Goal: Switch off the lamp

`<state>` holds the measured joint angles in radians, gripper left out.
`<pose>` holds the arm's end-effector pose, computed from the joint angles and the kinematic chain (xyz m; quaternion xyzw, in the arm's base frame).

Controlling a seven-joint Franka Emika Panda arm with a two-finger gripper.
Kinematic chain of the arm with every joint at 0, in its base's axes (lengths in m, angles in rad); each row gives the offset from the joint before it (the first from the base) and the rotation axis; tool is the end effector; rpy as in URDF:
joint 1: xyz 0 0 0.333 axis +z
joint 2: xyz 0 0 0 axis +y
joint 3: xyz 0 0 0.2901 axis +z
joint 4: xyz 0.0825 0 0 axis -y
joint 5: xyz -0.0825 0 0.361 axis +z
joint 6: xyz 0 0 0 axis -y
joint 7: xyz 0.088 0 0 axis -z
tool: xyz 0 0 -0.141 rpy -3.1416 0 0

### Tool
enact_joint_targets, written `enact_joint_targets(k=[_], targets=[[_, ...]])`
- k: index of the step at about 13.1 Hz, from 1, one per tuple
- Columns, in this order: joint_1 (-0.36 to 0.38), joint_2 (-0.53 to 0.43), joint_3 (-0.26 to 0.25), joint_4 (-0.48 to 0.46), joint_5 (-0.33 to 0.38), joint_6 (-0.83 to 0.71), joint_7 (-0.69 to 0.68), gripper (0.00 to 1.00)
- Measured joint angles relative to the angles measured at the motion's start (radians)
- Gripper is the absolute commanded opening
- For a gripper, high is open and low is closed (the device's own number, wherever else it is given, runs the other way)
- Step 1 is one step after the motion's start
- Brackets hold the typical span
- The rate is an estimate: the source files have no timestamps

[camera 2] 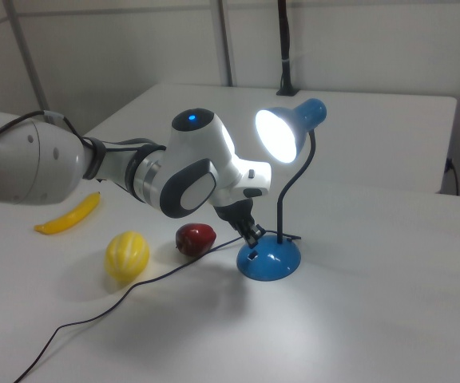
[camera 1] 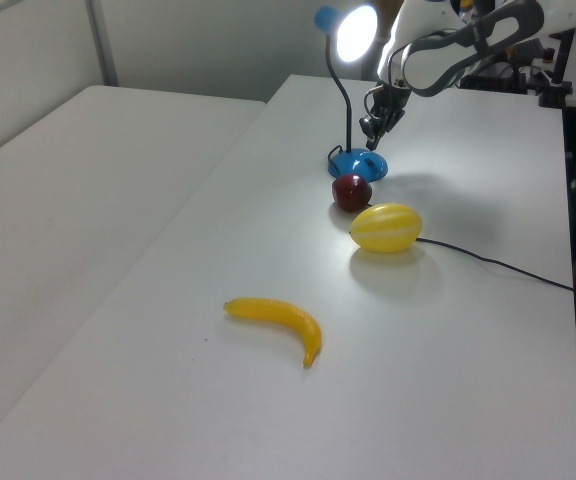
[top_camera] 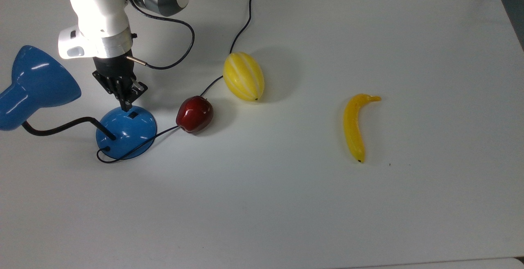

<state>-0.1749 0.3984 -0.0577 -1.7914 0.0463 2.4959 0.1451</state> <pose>0.6400 -0.1482 0.3186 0.9683 -0.1975 0.1530 0.0008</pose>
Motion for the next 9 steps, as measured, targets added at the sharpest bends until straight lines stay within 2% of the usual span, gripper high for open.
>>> enact_joint_targets(k=[9], targets=[[0.005,0.030,0.001,-0.010,-0.017,0.000,0.000,0.02]])
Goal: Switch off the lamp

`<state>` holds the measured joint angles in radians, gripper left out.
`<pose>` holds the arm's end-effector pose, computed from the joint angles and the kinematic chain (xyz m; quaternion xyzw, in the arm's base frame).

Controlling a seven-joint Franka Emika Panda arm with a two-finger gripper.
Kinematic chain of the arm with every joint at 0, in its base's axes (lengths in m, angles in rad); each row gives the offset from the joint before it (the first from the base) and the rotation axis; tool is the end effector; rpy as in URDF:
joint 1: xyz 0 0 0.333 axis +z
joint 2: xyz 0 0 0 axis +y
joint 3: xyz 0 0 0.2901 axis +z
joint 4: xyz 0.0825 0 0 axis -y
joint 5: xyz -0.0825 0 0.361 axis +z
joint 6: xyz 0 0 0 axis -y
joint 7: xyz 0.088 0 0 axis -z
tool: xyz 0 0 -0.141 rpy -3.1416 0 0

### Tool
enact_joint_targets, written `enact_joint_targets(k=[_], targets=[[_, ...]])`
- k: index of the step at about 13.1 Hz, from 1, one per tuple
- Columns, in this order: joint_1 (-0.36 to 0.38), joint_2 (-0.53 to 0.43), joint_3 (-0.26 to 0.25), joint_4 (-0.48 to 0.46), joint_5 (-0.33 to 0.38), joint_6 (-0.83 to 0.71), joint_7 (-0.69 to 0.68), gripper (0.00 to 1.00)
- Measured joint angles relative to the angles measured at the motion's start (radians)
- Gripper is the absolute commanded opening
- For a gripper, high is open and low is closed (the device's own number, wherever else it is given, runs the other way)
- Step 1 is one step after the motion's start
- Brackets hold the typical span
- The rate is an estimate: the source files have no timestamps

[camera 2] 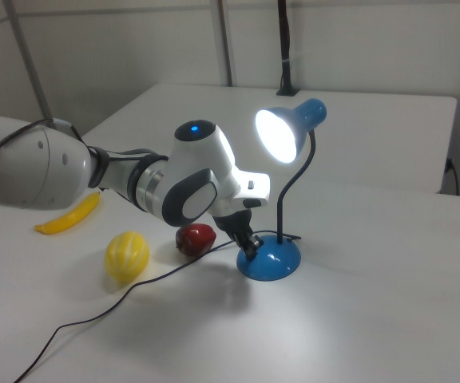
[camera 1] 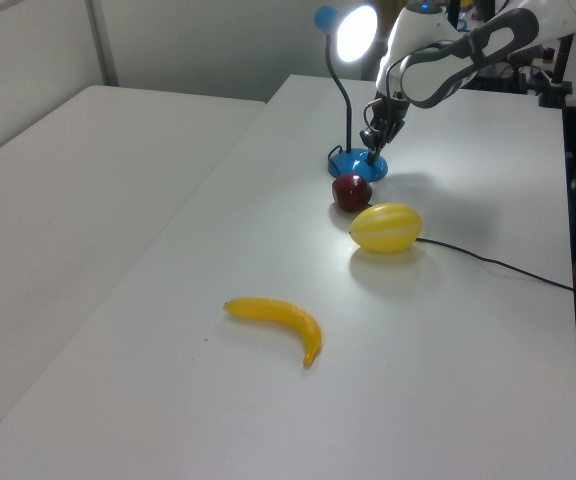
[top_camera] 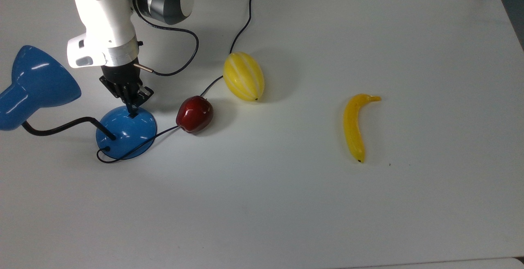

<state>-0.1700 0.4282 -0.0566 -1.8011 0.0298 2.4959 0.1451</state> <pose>0.6375 -0.1440 0.2946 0.9728 -0.1895 0.1332 0.0063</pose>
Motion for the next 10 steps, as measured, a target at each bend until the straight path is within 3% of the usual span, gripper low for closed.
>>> enact_joint_targets(k=[10], targets=[[0.003,-0.009,0.001,-0.036,-0.029,-0.009,0.000,0.02]])
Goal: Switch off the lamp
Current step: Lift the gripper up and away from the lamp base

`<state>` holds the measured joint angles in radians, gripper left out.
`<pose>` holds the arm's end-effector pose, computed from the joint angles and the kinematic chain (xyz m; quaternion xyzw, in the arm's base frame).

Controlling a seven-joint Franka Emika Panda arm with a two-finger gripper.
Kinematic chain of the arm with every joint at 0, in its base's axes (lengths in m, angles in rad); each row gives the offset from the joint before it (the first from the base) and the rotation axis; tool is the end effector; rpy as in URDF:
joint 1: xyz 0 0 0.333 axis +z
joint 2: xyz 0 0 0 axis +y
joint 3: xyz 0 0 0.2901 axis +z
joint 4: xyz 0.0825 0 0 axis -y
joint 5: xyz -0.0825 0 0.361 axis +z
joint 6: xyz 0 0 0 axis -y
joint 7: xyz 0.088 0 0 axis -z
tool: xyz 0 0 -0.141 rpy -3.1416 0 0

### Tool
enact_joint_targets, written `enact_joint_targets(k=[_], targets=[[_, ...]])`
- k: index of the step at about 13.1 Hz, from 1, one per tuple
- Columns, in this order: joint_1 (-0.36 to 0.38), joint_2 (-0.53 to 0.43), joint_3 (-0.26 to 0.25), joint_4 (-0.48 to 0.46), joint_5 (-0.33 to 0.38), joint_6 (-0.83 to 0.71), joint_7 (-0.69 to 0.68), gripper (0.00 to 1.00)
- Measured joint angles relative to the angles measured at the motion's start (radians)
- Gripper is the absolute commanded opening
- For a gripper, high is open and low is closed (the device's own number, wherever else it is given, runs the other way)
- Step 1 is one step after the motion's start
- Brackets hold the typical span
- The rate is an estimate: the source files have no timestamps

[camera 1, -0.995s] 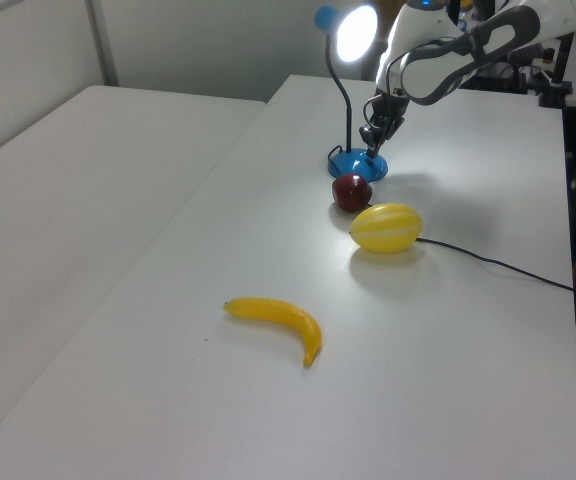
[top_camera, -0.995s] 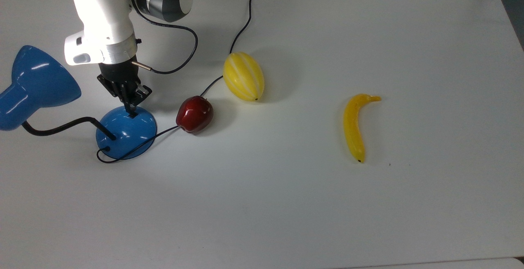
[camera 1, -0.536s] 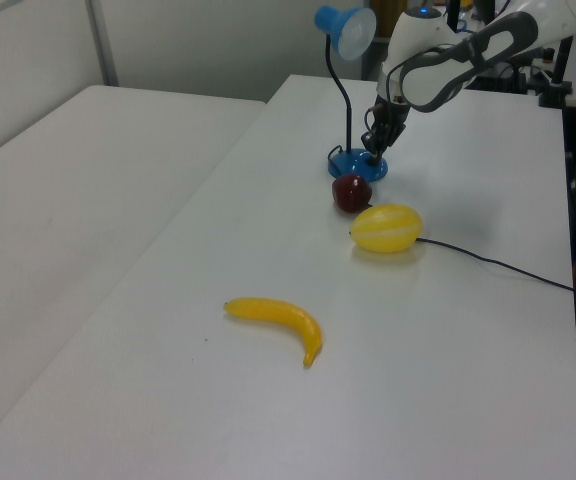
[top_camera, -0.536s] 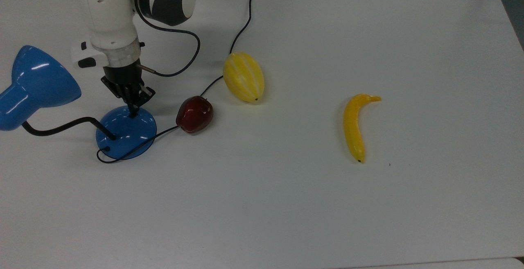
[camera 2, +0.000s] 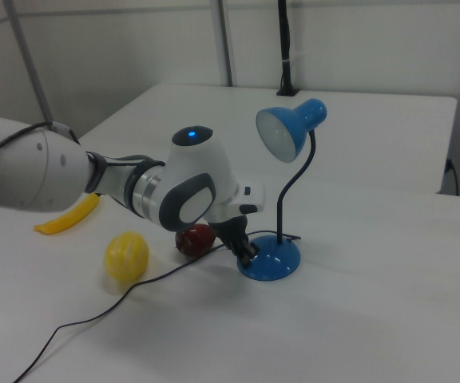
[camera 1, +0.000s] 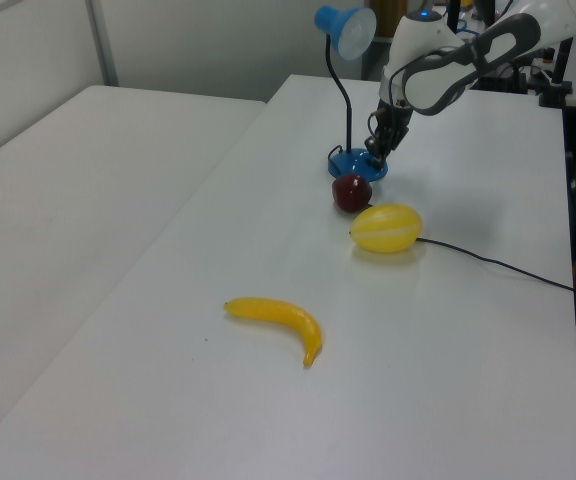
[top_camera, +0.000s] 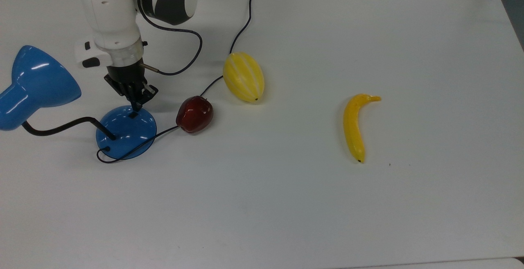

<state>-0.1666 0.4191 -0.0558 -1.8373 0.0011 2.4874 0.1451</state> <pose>0.6276 -0.1399 0.2830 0.9771 -0.1782 0.1151 0.0151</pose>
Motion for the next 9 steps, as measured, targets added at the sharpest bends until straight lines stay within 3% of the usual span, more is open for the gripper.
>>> enact_joint_targets(k=[3,6,9], targets=[[0.001,-0.020,0.007,-0.004,0.000,-0.090,0.000,0.03],[0.026,-0.112,0.026,0.001,0.000,-0.280,0.000,0.12],[0.087,-0.251,0.032,0.002,0.000,-0.474,0.001,0.44]])
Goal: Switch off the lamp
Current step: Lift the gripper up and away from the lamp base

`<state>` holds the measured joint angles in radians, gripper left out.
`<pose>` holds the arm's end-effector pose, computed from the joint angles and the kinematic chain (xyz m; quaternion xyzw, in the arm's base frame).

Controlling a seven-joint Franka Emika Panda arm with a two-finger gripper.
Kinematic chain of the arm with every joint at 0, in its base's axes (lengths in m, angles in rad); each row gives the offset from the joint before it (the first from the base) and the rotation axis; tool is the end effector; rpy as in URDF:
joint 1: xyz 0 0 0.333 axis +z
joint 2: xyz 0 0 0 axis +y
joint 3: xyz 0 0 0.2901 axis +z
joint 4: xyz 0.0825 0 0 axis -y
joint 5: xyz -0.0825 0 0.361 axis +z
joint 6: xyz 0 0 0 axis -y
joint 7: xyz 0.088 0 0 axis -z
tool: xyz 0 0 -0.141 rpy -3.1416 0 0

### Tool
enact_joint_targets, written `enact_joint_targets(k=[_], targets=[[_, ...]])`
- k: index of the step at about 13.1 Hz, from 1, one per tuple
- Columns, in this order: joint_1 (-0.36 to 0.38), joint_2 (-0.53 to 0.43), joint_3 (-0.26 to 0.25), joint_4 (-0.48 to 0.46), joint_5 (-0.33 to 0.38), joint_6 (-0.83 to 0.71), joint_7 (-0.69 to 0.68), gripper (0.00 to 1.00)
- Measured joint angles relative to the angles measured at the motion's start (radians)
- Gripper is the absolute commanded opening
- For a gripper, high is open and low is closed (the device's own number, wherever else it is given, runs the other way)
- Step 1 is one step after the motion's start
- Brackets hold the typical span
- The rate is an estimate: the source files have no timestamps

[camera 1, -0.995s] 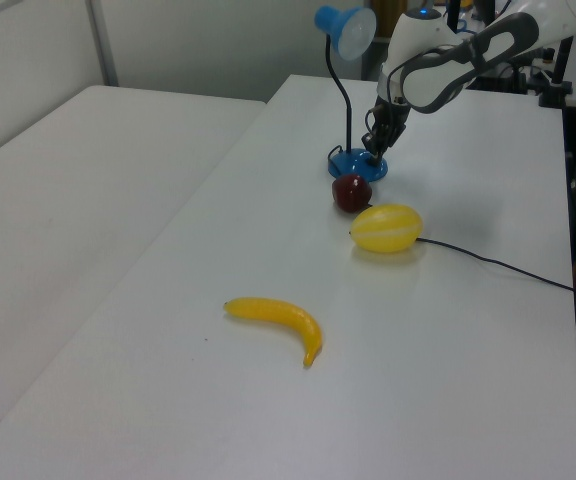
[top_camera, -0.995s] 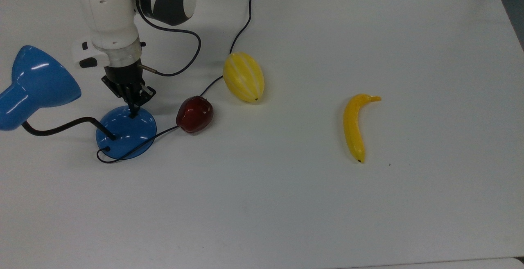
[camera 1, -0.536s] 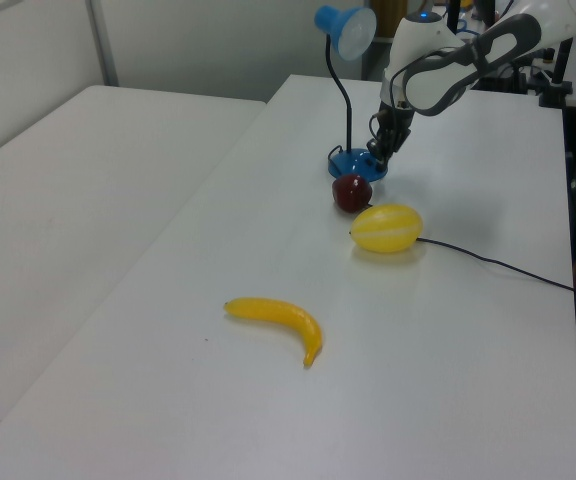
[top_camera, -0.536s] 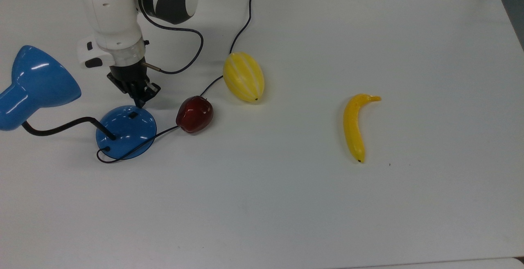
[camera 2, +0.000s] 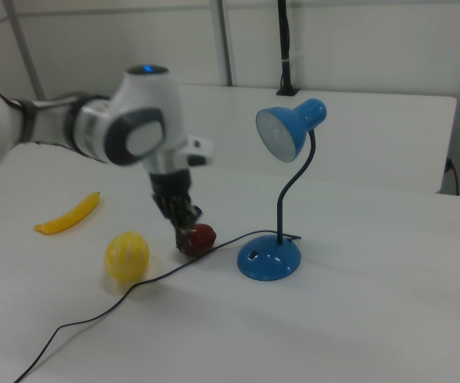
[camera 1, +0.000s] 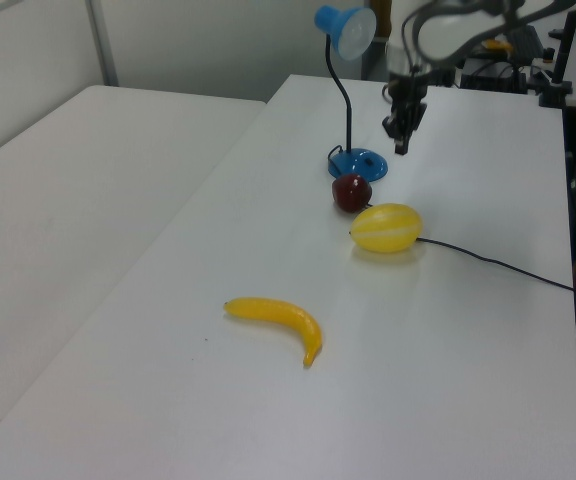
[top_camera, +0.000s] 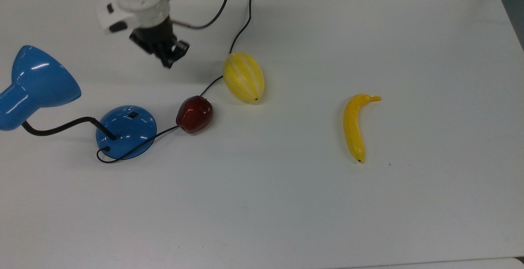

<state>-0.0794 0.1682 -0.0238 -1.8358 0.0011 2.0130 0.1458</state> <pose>0.5784 -0.0594 0.3884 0.9922 -0.1242 0.0046 0.0014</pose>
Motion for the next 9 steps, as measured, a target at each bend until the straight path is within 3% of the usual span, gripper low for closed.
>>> enact_joint_targets(k=[1,2,5,9], targets=[[0.021,-0.041,0.000,-0.001,0.000,-0.052,0.000,0.64],[0.041,-0.078,0.001,-0.001,0.000,-0.098,0.001,0.95],[0.092,-0.166,0.002,0.009,0.000,-0.232,0.001,1.00],[0.119,-0.183,-0.007,0.055,-0.005,-0.322,0.001,1.00]])
